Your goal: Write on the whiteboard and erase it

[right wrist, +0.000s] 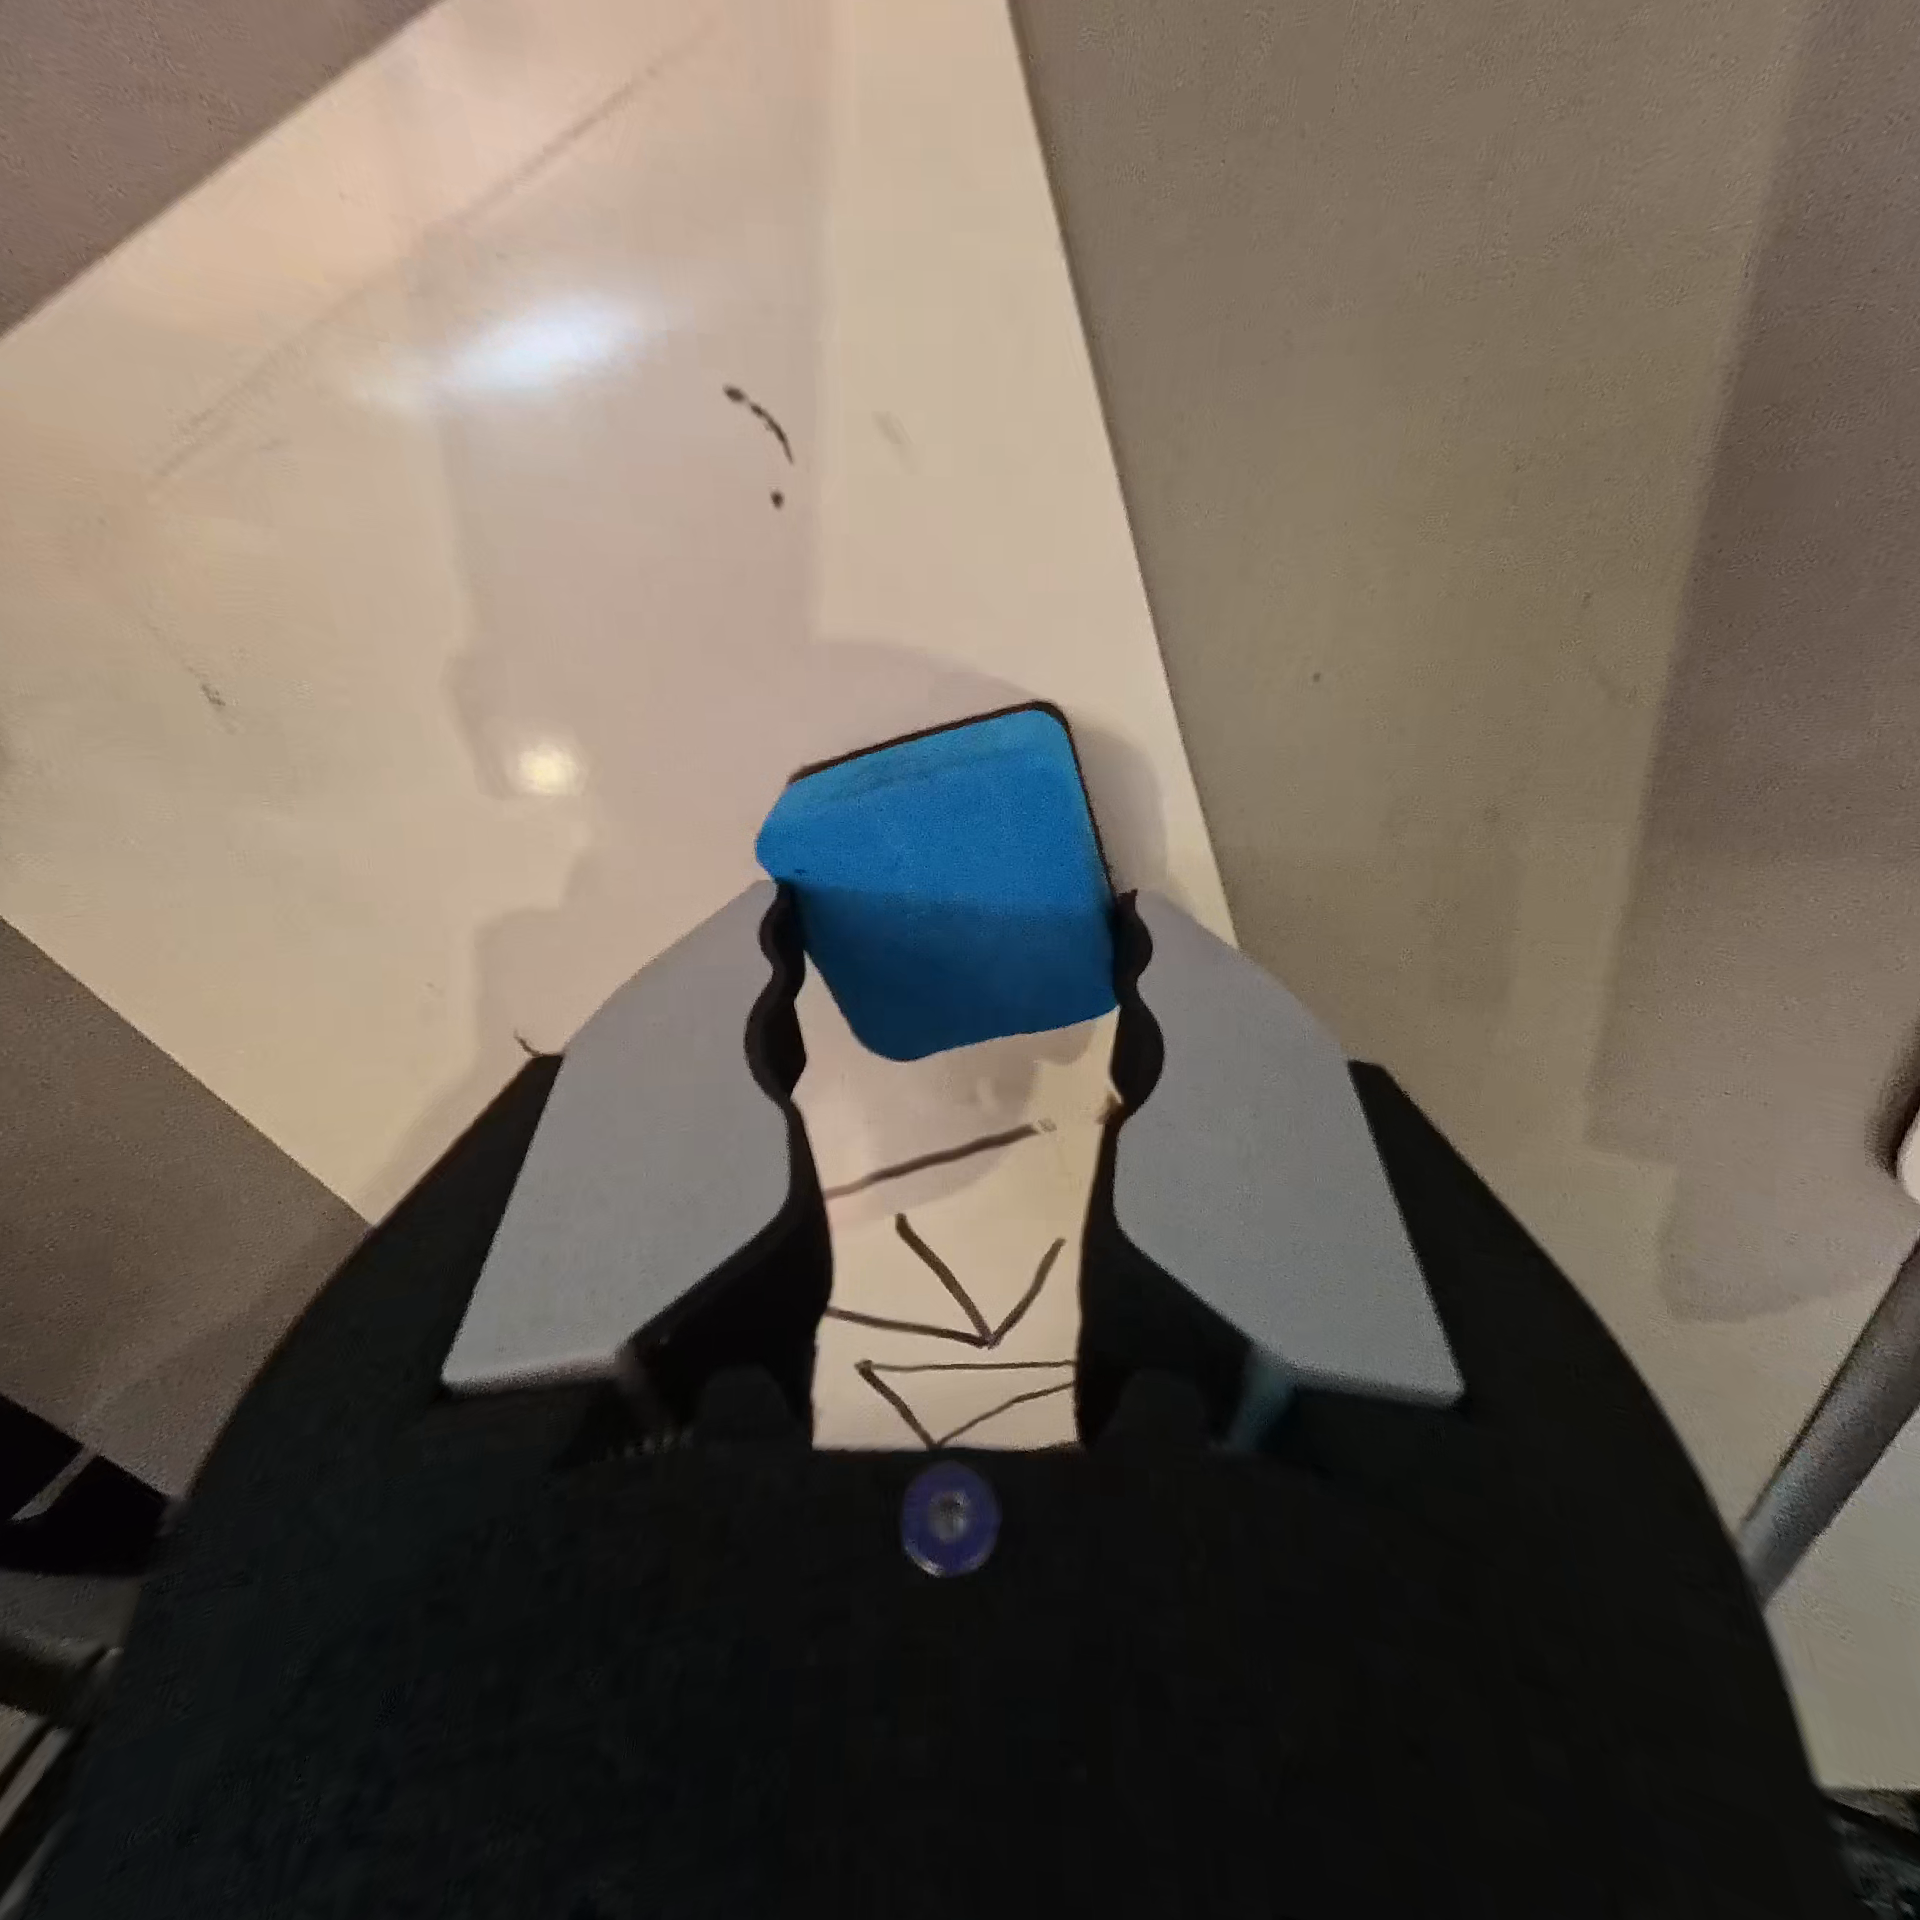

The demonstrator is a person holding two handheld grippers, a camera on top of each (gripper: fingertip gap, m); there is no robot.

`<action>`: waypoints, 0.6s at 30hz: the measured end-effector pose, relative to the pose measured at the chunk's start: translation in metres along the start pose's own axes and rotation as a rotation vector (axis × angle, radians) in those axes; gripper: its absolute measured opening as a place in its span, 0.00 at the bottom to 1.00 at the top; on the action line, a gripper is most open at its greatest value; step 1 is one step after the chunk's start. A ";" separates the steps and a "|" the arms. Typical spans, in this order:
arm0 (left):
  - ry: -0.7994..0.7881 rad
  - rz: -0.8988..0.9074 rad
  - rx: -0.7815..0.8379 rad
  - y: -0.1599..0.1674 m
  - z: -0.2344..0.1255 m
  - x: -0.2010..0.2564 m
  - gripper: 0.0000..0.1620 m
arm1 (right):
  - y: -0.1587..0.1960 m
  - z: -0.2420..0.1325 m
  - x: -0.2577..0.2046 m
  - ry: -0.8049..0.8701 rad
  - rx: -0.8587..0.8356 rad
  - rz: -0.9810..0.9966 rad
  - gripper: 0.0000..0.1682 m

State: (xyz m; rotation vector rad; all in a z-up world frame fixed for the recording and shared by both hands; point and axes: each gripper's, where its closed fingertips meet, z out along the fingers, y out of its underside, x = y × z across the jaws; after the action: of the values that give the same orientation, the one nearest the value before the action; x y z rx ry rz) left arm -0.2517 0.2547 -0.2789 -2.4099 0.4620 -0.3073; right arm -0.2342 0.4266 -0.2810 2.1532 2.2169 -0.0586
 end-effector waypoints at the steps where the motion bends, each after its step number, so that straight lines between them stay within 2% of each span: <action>1: 0.006 -0.002 0.000 0.000 0.000 0.000 0.00 | 0.007 0.000 0.003 -0.015 0.006 0.021 0.34; 5: 0.013 -0.018 0.010 0.002 -0.003 -0.004 0.00 | 0.078 -0.001 0.036 -0.030 -0.025 0.184 0.34; 7: 0.023 -0.031 0.015 0.003 -0.004 -0.005 0.00 | 0.088 -0.002 0.041 -0.024 -0.044 0.206 0.34; 9: 0.021 -0.030 0.012 0.003 -0.003 -0.005 0.00 | 0.063 -0.001 0.026 -0.025 -0.048 0.146 0.34; 12: 0.008 -0.013 0.003 0.002 -0.002 -0.004 0.00 | -0.004 0.001 -0.007 -0.022 -0.022 0.017 0.34; 14: 0.004 -0.007 -0.004 0.001 -0.002 -0.004 0.00 | -0.033 0.001 -0.022 -0.015 -0.033 -0.054 0.34; 16: 0.009 -0.005 0.000 0.001 -0.002 -0.004 0.00 | -0.030 0.001 -0.016 -0.023 -0.041 -0.033 0.34; 18: 0.025 -0.017 0.011 0.002 -0.002 -0.004 0.00 | 0.003 -0.001 0.006 -0.028 -0.054 0.057 0.34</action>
State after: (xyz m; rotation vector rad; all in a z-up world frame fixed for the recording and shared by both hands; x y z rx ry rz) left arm -0.2565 0.2538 -0.2787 -2.4031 0.4500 -0.3469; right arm -0.2316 0.4330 -0.2808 2.1727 2.1153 -0.0263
